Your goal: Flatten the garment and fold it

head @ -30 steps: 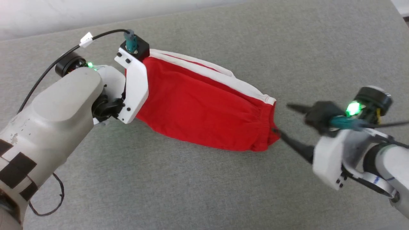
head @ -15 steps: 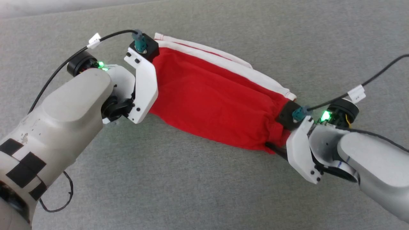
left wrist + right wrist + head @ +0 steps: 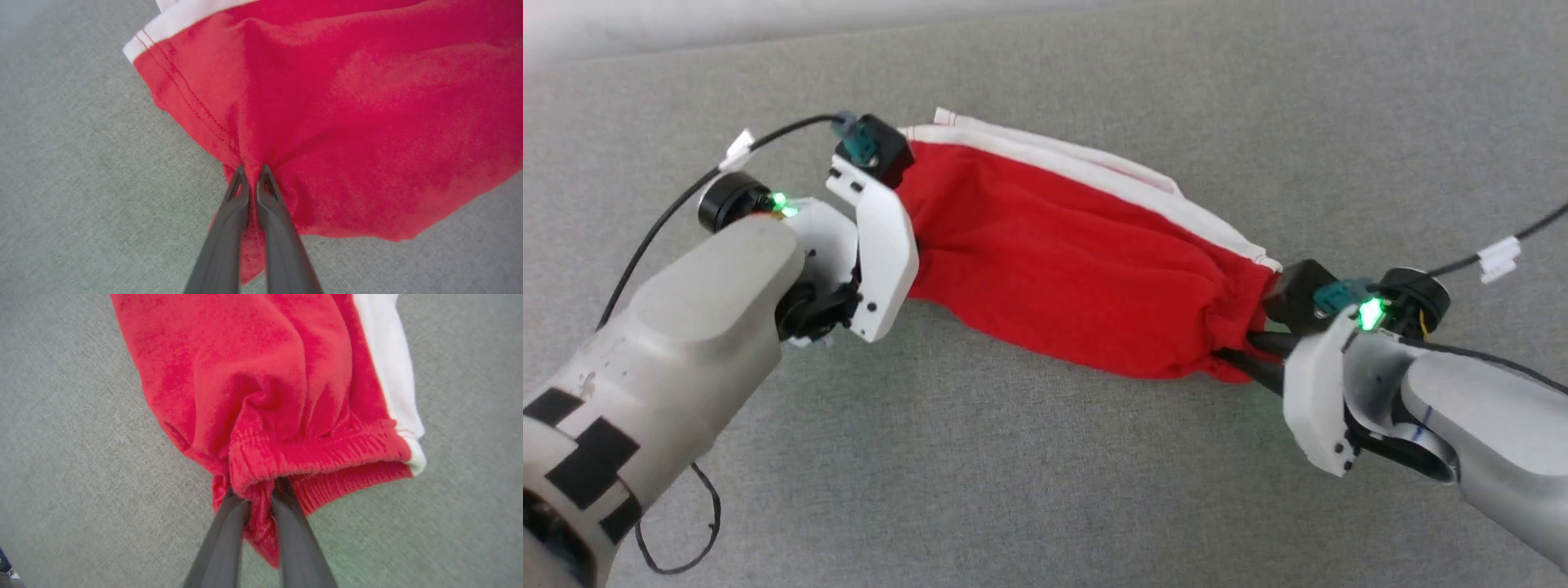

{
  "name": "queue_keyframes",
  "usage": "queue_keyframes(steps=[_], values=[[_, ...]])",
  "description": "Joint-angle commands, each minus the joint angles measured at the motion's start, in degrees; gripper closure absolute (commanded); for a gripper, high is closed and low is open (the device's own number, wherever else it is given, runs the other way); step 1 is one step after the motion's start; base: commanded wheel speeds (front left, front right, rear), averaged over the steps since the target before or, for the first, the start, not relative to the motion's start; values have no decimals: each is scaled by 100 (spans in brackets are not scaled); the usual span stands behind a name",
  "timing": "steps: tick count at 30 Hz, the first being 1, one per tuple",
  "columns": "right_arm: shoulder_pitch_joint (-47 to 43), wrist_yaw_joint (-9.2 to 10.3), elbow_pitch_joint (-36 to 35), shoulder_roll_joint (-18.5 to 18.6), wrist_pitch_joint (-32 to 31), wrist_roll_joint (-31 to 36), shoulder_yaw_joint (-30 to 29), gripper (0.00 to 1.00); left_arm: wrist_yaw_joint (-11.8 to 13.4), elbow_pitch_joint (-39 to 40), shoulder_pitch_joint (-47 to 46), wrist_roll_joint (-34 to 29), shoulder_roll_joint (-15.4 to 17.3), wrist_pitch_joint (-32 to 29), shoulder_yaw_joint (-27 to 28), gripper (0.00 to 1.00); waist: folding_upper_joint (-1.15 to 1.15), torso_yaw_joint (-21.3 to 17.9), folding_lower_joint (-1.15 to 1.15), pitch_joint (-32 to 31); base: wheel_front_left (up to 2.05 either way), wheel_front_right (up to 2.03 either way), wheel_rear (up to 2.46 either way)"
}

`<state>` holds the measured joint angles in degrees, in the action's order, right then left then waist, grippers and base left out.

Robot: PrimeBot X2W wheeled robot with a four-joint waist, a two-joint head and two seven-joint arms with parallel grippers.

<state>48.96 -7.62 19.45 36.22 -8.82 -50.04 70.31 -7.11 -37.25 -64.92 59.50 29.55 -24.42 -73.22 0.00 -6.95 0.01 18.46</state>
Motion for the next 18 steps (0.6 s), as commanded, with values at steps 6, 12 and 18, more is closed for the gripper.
queue_keyframes(steps=[6, 12, 18], values=[[-161, 13, -423, 430, 427, -62, 80, 100, -37, 397, 467, 109, 353, 646, -13, 100, 0, 115, -1, -743, 0, 0, 0], [-542, 13, -963, 918, 397, -129, 185, 100, 26, 960, 1341, 118, 763, 1118, -13, 100, 0, 344, -1, -1289, 0, 0, 0], [-1106, 13, -1218, 1312, 118, -162, 263, 100, 459, 1638, 2423, 185, 854, 1372, -13, 100, 0, 562, -1, -1501, 0, 0, 0]])
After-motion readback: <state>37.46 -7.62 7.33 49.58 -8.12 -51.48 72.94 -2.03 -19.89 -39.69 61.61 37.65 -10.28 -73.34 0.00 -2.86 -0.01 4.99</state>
